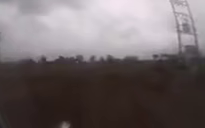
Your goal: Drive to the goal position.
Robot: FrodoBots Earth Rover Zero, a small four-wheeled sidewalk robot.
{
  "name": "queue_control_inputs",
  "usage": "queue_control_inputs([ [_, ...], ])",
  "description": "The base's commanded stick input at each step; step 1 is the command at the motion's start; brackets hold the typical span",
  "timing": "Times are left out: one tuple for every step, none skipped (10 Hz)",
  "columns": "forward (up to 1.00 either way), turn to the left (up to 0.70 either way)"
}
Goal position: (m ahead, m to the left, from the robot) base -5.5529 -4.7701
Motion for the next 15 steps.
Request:
queue_control_inputs([
  [0.7,0.0],
  [0.7,0.0],
  [0.7,0.0],
  [0.7,0.0],
  [0.7,0.0],
  [0.7,0.0],
  [0.7,0.0],
  [0.7,0.0],
  [0.7,0.0],
  [0.7,0.0],
  [0.7,0.0],
  [0.7,0.0],
  [0.7,0.0],
  [0.7,0.0],
  [0.7,0.0],
])
